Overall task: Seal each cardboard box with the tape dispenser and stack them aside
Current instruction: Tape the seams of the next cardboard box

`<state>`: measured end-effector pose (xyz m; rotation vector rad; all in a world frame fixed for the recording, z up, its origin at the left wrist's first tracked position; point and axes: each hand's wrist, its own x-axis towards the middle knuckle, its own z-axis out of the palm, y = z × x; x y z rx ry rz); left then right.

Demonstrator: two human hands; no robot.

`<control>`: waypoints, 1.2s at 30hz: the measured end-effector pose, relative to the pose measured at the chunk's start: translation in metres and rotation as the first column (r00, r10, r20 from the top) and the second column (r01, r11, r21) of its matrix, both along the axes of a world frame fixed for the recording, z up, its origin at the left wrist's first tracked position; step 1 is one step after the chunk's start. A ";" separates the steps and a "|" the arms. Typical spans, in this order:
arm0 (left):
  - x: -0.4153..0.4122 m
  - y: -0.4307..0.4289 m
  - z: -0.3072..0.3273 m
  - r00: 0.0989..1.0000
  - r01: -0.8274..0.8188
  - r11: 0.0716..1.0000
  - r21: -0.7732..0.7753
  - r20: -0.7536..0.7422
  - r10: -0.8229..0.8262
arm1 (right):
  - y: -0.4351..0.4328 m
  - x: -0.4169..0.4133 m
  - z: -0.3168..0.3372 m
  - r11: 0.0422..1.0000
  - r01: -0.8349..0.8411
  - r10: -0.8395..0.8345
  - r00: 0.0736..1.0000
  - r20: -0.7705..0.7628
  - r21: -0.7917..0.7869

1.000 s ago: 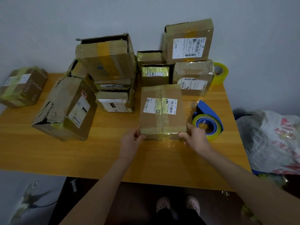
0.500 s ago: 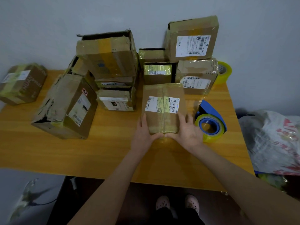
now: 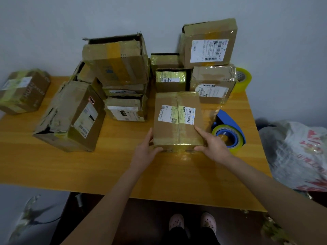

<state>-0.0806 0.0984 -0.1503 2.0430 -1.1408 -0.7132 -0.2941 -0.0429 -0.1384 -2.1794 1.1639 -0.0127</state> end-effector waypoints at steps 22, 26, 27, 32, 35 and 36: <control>-0.033 -0.031 -0.002 0.950 -0.291 0.949 0.121 0.156 0.271 | 0.013 0.033 -0.011 0.939 0.325 -0.329 0.944 0.016 0.111; -0.014 -0.036 0.008 0.952 -0.303 0.943 0.137 0.087 0.294 | -0.005 0.028 -0.005 0.912 0.343 -0.365 0.929 0.064 0.224; -0.011 -0.039 0.011 0.954 -0.297 0.944 0.143 0.009 0.299 | -0.008 0.029 -0.003 0.896 0.362 -0.393 0.916 0.082 0.256; -0.010 -0.055 0.026 0.858 -0.296 0.947 0.126 -0.399 0.322 | -0.012 0.041 -0.001 0.851 0.402 -0.451 0.889 0.078 0.338; -0.007 -0.060 0.031 0.827 -0.280 0.947 0.160 -0.461 0.323 | -0.015 0.045 0.006 0.832 0.450 -0.498 0.864 0.077 0.324; -0.006 -0.061 0.033 0.828 -0.270 0.947 0.173 -0.460 0.320 | -0.016 0.046 0.009 0.823 0.460 -0.507 0.860 0.065 0.332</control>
